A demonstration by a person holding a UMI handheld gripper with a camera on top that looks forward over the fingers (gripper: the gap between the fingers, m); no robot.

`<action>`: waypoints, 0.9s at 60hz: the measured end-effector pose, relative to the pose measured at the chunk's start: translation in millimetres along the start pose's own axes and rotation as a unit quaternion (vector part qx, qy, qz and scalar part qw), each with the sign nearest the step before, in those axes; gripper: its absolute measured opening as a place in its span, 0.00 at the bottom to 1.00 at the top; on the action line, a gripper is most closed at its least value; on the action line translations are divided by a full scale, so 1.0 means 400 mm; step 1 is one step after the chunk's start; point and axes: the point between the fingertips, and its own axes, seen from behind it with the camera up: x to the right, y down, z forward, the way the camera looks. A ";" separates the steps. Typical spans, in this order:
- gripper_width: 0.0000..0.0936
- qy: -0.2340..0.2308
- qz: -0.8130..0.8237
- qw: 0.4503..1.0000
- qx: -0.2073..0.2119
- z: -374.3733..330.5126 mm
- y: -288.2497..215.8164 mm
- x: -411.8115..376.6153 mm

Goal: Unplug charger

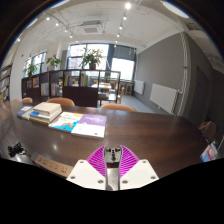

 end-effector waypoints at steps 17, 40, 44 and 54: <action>0.21 -0.011 0.015 0.994 -0.111 0.085 0.327 0.008; 0.68 -0.010 0.007 0.996 -0.090 -0.003 0.153 -0.020; 0.72 -0.004 0.008 0.998 -0.066 -0.056 0.062 -0.042; 0.77 -0.016 0.019 0.999 -0.022 -0.246 -0.086 -0.154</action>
